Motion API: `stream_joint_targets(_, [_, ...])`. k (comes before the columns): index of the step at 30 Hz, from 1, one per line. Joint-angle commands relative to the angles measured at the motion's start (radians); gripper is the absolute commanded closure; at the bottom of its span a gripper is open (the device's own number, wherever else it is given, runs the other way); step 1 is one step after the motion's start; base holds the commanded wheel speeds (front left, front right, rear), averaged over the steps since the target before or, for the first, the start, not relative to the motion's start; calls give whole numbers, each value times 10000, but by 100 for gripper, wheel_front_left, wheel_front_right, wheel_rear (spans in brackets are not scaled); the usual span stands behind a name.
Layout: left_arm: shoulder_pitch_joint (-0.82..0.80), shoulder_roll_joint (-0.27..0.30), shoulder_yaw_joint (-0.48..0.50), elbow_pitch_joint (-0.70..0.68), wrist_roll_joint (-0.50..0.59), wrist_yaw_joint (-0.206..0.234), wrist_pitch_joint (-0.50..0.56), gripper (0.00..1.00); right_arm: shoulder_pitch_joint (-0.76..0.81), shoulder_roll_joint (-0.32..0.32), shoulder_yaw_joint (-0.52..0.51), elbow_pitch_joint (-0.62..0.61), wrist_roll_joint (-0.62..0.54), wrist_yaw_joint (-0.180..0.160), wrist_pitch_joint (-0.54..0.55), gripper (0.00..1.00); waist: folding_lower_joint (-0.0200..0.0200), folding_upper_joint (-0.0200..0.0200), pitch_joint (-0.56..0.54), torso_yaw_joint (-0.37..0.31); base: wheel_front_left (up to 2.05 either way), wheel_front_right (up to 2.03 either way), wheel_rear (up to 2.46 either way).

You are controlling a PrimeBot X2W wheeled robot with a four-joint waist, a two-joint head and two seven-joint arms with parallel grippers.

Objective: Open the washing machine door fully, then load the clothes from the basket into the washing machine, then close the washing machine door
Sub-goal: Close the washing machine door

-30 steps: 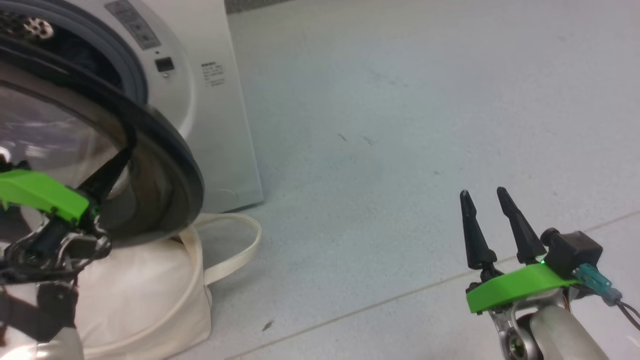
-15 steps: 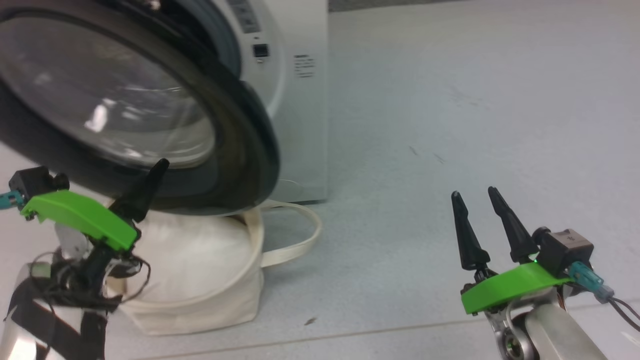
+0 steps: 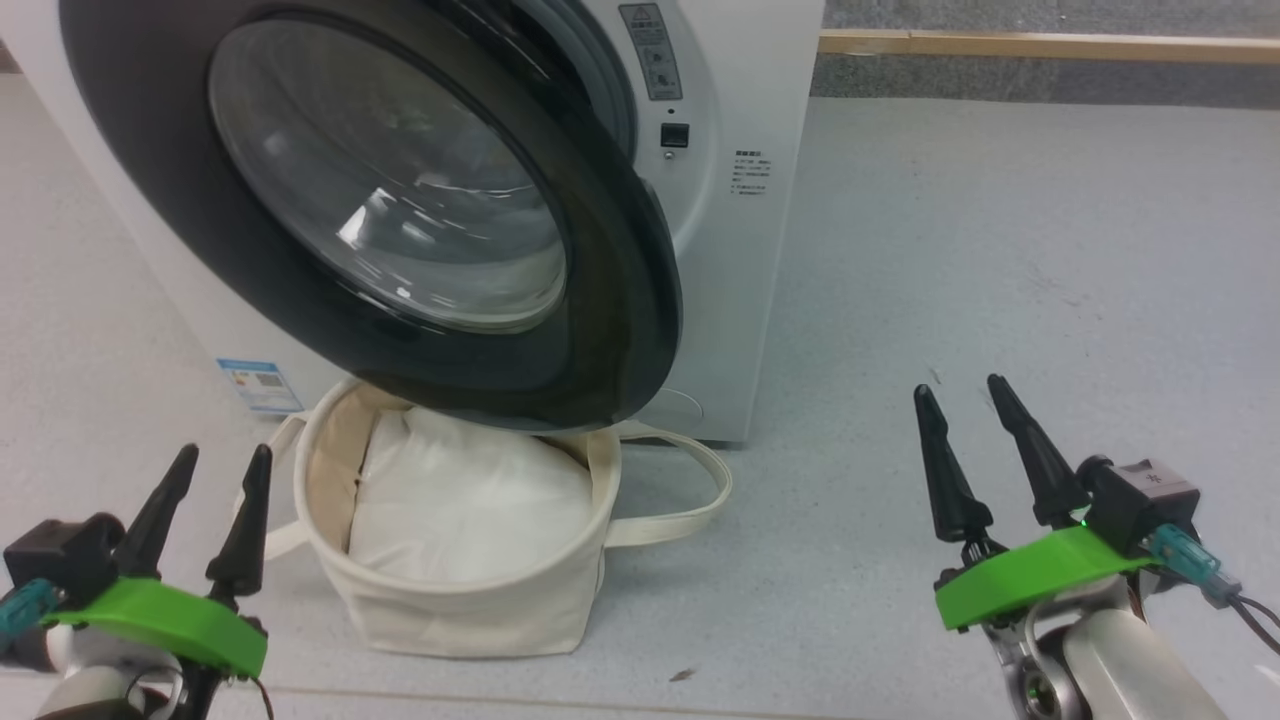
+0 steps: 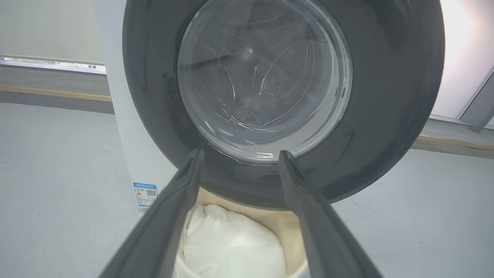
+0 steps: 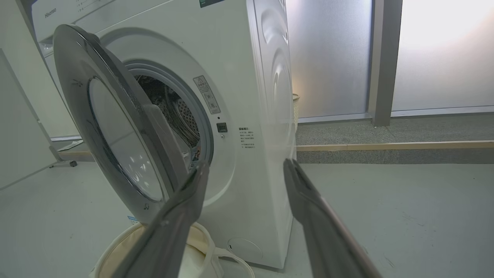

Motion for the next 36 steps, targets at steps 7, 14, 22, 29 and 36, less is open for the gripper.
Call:
stream_joint_targets(7, [-470, -133, 1162, 203, 220, -4, -295, 0, 15, -175, -121, -230, 3, 2, -122, 0, 1, -1, -52, 275, 0, 0, 0])
stream_joint_targets(14, [-408, -449, 1642, 41, 364, -61, -298, 0, 7, -178, -89, -187, 6, 2, -122, 0, 1, -1, -39, 270, 0, 0, 0])
stream_joint_targets(22, [-402, -542, 1681, -32, 410, -79, -299, 0, -6, -166, -66, -157, 12, 2, -122, 0, 1, -1, -76, 199, 0, 0, 0])
stream_joint_targets(29, [-417, -471, 1588, -95, 278, -81, -300, 0, 11, -150, -27, -168, 35, 2, -122, 0, 1, -1, -106, 176, 0, 0, 0])
stream_joint_targets(36, [-448, -490, 1563, -47, 259, -81, -300, 0, -67, -188, 112, -149, 120, 2, -122, 25, 1, -1, -108, 251, 0, 0, 0])
